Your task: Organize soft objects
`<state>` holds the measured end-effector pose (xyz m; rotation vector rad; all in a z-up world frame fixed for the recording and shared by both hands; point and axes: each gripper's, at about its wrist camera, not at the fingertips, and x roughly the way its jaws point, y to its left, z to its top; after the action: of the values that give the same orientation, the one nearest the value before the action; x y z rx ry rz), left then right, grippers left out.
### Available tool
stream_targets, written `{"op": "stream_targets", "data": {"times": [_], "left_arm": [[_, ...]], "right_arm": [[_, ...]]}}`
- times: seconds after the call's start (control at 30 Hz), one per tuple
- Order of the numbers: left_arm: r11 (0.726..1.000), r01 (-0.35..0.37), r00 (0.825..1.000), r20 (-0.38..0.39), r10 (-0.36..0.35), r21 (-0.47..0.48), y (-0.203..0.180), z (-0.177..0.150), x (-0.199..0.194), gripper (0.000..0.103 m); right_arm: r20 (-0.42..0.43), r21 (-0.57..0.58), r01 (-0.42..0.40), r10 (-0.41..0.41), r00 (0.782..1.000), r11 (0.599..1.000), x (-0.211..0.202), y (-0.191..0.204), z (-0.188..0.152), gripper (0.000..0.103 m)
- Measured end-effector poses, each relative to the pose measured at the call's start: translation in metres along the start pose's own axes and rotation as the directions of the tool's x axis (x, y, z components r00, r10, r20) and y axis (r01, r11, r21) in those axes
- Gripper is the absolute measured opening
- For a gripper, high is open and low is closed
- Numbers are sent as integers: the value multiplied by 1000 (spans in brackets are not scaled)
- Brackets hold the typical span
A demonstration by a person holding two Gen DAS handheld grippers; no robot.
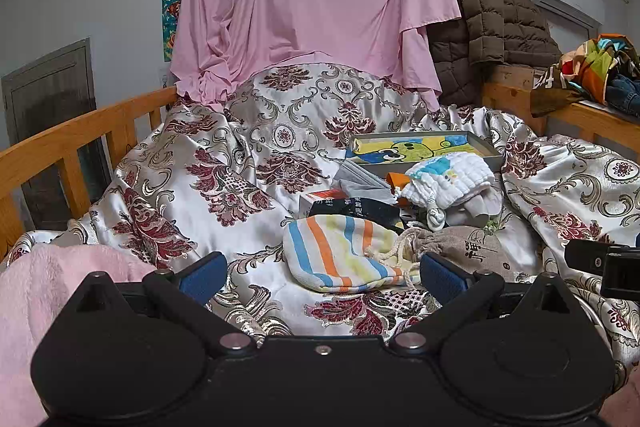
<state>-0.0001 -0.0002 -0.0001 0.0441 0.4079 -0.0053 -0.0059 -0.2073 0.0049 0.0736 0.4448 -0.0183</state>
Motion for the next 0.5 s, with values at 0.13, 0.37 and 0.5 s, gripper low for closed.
{"op": "stream_targets", "data": {"times": [0.13,0.37,0.5], "left_arm": [[1000,0,1000,0,0,0,0,0,0,102],[1000,0,1000,0,0,0,0,0,0,102],[1000,4,1000,0,-4,3,-1,0,0,102]], "right_arm": [[0,0,0,0,1000,1000,0,0,0,103],[0,0,-1,1,1000,1000,0,0,0,103],[-11,-3,-10,10,1000,1000,1,0,-1,103]]}}
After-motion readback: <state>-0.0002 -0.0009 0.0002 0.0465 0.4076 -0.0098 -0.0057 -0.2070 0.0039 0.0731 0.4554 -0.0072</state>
